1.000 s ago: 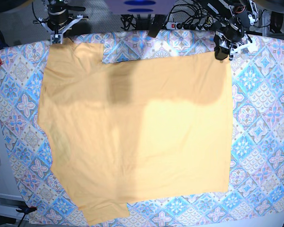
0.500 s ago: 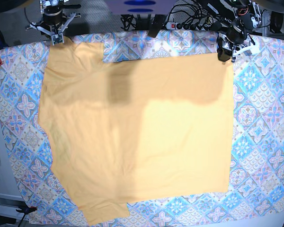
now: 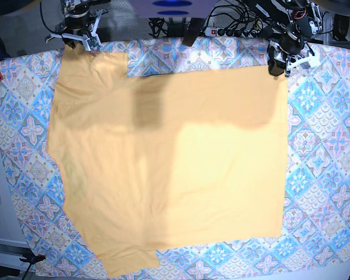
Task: Fold the T-shirt properly
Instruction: 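Lift the gripped hem corners and pull them toward the robot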
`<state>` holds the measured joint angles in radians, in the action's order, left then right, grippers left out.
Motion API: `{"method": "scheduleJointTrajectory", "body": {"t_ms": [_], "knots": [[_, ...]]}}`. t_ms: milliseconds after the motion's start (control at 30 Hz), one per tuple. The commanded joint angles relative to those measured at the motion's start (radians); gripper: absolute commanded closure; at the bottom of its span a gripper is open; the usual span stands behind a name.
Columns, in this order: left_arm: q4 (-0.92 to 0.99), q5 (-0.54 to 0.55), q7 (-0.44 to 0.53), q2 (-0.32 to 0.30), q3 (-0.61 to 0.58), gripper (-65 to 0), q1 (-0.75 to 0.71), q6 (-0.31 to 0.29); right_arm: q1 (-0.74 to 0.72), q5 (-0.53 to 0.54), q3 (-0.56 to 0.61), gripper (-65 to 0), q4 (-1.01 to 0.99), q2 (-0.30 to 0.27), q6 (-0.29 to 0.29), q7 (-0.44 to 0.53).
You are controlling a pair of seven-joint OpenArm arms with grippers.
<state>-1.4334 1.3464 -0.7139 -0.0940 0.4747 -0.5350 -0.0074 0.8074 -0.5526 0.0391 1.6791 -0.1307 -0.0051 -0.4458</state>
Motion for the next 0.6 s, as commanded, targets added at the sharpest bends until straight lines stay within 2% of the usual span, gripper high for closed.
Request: {"method": "scheduleJointTrajectory", "body": {"t_ms": [0,567], "knots": [[-0.008,-0.006,0.004,-0.008,0.002,0.0,-0.007,0.004,0.002,-0.007,0.006,-19.1,0.002,-0.004,-0.003,0.017],[-0.007,-0.006,0.003,-0.006,0.002,0.0,-0.007,0.004,-0.056,-0.005,-0.02,-18.8,-0.047,-0.005,-0.003,0.014]]}}
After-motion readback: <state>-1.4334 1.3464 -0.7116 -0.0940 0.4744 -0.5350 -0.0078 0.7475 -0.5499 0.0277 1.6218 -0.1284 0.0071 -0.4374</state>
